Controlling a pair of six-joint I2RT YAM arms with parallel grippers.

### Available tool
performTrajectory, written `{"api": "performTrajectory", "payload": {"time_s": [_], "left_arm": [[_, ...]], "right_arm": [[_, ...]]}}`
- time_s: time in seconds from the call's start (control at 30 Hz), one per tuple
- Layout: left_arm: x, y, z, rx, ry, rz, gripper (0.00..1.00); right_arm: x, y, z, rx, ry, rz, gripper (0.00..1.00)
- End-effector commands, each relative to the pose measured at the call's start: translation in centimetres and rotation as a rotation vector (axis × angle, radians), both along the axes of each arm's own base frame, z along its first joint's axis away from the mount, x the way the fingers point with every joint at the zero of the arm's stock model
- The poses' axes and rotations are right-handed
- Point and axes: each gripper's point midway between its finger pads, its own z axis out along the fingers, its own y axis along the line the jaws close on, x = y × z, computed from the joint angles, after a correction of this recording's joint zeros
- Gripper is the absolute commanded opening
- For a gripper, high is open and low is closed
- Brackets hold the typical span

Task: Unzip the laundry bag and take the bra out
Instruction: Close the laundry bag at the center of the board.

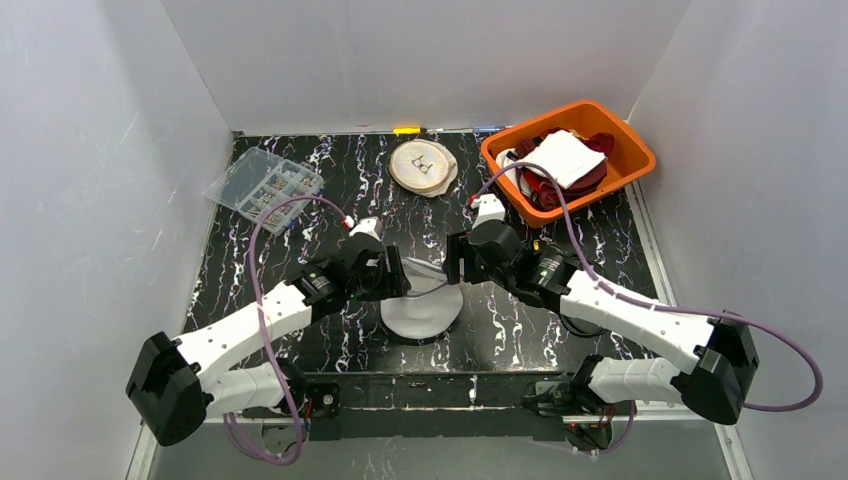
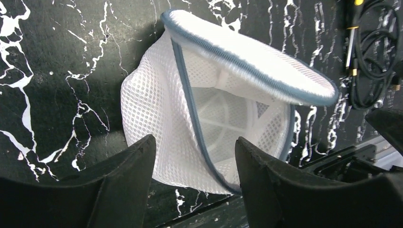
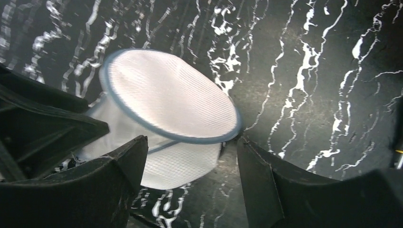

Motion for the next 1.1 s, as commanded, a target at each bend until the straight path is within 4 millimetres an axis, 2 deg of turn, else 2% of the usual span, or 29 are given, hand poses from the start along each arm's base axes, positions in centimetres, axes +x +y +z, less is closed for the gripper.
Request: {"api": "performTrajectory", "payload": {"time_s": [0.0, 0.2, 0.33, 0.47, 0.57, 0.7, 0.97, 1.07], "left_arm": [[0.1, 0.1, -1.5, 0.034, 0.023, -0.004, 0.54], [-0.2, 0.4, -2.9, 0.042, 0.012, -0.03, 0.41], [-0.3, 0.7, -3.2, 0.067, 0.008, -0.043, 0.39], [-0.4, 1.0, -3.3, 0.086, 0.009, -0.045, 0.39], [-0.4, 1.0, -3.4, 0.088, 0.009, -0.048, 0.4], [-0.4, 1.0, -3.5, 0.09, 0.009, -0.049, 0.4], [-0.3, 1.0, -3.6, 0.091, 0.011, -0.047, 0.4], [-0.3, 1.0, -3.6, 0.091, 0.012, -0.047, 0.4]], "right_arm": [[2.1, -0.1, -0.3, -0.033, -0.11, 0.043, 0.77], [2.7, 1.7, -1.6, -0.01, -0.148, 0.209, 0.8], [2.7, 2.8, -2.0, -0.027, -0.191, 0.3, 0.81], [2.6, 4.0, -1.4, -0.007, -0.23, 0.38, 0.81], [1.4, 5.1, -1.1, 0.025, -0.221, 0.472, 0.8], [0.5, 5.5, -1.6, 0.027, -0.216, 0.547, 0.79], [0.2, 6.1, -3.5, -0.019, -0.175, 0.594, 0.69], [0.5, 6.3, -4.0, -0.042, -0.165, 0.592, 0.62]]}}
